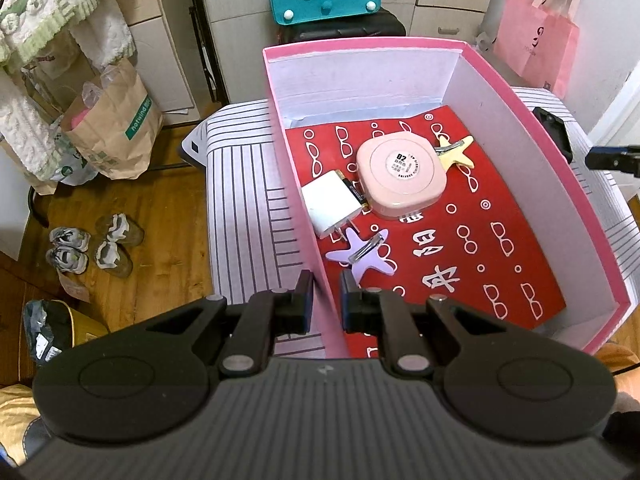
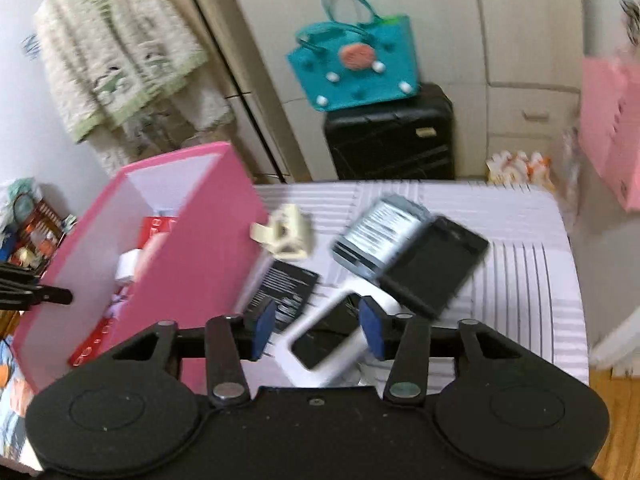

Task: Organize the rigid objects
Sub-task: 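Grasp the white Wi-Fi router by its edge with the right gripper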

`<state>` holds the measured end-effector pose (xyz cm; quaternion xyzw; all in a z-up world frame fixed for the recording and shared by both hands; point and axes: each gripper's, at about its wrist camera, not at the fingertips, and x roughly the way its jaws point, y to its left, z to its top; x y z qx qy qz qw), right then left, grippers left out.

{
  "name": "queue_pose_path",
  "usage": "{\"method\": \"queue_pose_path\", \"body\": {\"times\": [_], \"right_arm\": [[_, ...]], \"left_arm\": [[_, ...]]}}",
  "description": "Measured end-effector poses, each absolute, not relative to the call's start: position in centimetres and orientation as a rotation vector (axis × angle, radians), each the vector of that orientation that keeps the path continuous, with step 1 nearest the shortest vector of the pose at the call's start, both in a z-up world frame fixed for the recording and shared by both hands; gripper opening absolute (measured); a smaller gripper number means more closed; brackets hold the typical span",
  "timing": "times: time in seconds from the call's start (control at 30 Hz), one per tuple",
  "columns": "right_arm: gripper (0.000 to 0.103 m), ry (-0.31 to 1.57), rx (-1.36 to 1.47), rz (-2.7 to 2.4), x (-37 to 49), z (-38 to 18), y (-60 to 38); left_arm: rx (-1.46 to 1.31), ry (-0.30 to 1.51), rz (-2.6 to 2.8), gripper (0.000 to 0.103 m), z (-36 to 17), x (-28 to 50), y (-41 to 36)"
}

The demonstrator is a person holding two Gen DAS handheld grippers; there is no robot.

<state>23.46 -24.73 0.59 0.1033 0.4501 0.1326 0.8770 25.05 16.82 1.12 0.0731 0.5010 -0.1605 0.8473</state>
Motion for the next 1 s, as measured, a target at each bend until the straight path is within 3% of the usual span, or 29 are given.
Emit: {"method": "queue_pose_path", "body": {"times": [0.3,0.6,0.73,0.83,1.0], "right_arm": [[0.061,1.032,0.369,0.274,25.0,-5.4,-26.5],[0.063,0.989,0.345,0.307,25.5,-5.5,-25.3],[0.036,0.929,0.311,0.278,24.8,-5.2,-25.0],[0.024,0.835,0.317,0.351,23.9,-4.0,-25.1],[0.021,0.842,0.275,0.400,24.0,-3.2,-24.2]], "left_arm": [[0.152,1.066,-0.323,0.012,1.1,25.2,16.6],[0.152,1.070,-0.308,0.012,1.1,25.3,16.4],[0.143,1.072,-0.303,0.012,1.1,25.2,16.6],[0.145,1.074,-0.305,0.012,1.1,25.2,16.6],[0.144,1.077,-0.303,0.012,1.2,25.3,16.6]]}}
